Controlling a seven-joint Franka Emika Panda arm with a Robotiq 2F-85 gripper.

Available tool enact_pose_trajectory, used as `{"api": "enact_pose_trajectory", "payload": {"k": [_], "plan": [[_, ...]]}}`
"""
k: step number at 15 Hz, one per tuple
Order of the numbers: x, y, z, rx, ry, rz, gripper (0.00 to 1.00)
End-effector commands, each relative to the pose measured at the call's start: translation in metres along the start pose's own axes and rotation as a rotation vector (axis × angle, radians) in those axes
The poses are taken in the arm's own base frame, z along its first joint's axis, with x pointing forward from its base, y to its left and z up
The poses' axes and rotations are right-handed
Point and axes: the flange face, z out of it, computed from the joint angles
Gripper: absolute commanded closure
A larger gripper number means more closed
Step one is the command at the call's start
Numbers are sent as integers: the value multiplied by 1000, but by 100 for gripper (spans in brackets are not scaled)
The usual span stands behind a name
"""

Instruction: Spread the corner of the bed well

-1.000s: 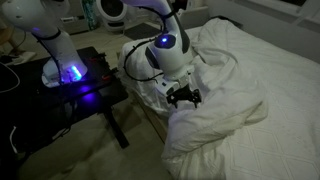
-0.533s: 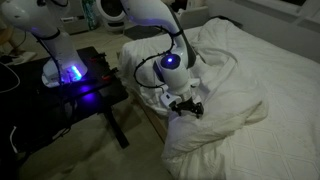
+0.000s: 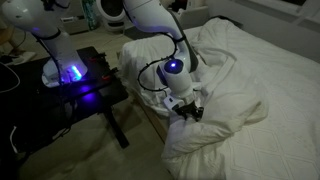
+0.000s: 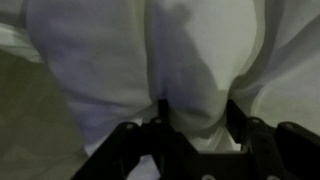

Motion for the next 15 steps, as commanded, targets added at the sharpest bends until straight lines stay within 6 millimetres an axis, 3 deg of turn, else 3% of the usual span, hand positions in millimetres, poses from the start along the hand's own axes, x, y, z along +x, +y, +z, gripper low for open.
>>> {"api": "enact_pose_trajectory", "payload": {"k": [1,5,10,15], "plan": [[-1,-4,-1,20,11,6,73],[-8,0,-4,-39,-42,-58,100],[-67,19,-11,-149,-153,-288,99],[-144,65,-38,-228,-207,-530,99]]}}
